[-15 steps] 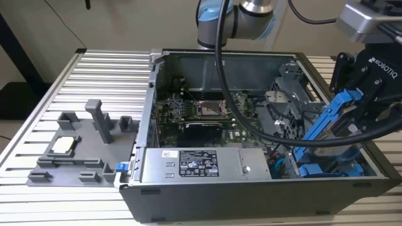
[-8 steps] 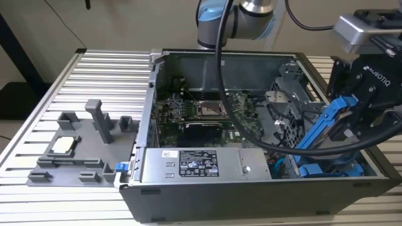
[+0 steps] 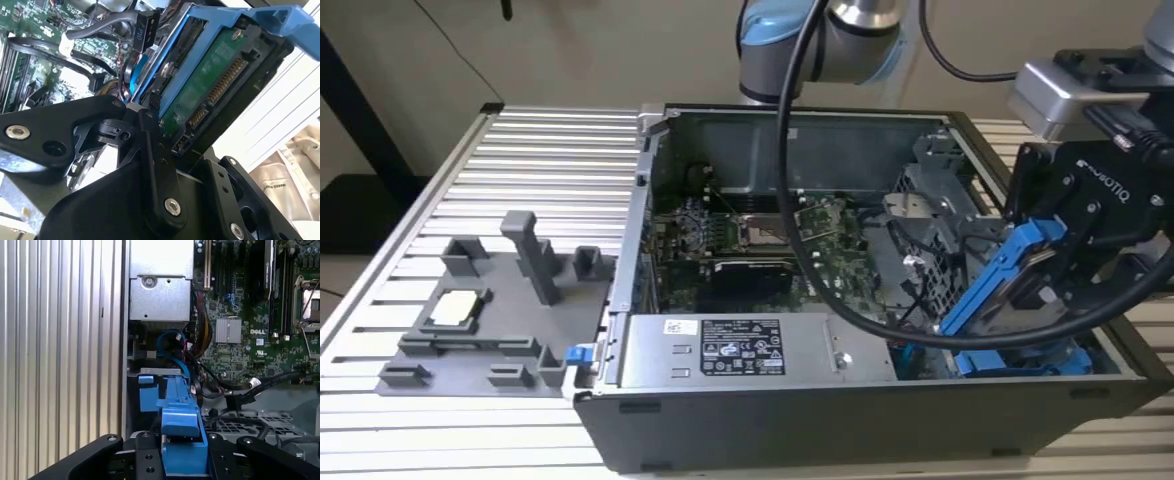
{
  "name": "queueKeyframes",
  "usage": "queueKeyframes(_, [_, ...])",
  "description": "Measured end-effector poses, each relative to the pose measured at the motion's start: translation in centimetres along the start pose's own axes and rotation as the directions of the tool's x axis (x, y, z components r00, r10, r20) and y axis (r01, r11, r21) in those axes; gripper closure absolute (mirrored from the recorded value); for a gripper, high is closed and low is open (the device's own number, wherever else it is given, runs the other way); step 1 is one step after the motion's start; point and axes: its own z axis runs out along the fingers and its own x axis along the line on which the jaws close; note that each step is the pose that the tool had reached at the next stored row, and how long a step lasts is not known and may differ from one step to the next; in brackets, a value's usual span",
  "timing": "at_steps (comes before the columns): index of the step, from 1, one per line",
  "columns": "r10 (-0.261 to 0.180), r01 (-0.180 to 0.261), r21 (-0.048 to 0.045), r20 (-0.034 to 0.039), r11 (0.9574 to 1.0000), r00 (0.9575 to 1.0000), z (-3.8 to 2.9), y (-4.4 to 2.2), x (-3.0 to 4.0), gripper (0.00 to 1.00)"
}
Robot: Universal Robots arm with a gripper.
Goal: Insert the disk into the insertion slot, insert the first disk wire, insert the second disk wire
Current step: 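Insert the disk into the insertion slot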
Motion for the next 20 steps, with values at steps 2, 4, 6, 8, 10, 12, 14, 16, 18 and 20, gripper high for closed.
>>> queueKeyframes(2, [0.0,0.0,0.0,0.0003,1.0,1.0,0.38,-0.03,-0.06,0.67])
queueKeyframes(4, [0.0,0.0,0.0,0.0004,1.0,1.0,0.75,-0.07,-0.1,0.67])
queueKeyframes(6, [0.0,0.0,0.0001,0.0004,1.0,1.0,1.09,-0.1,-0.11,0.67])
queueKeyframes(8, [0.0,0.0,0.0001,0.0004,1.0,1.0,1.11,-0.1,-0.11,0.67])
queueKeyframes(10, [0.0,0.0,0.0001,0.0004,1.0,1.0,1.11,-0.1,-0.11,0.67])
queueKeyframes(12, [0.0,0.0,0.0001,0.0004,1.0,1.0,1.11,-0.1,-0.11,0.67])
queueKeyframes(14, [0.0,0.0,0.0003,0.0005,1.0,1.0,1.11,-0.12,-0.11,0.67])
queueKeyframes(16, [0.0,0.0,0.0001,0.0005,1.0,1.0,1.11,-0.11,-0.11,0.6])
queueKeyframes(18, [0.0,0.0,0.0001,0.0005,1.0,1.0,1.11,-0.1,-0.11,0.53])
queueKeyframes(20, [0.0,0.0,0.0001,0.0003,1.0,1.0,1.11,-0.1,-0.11,0.53])
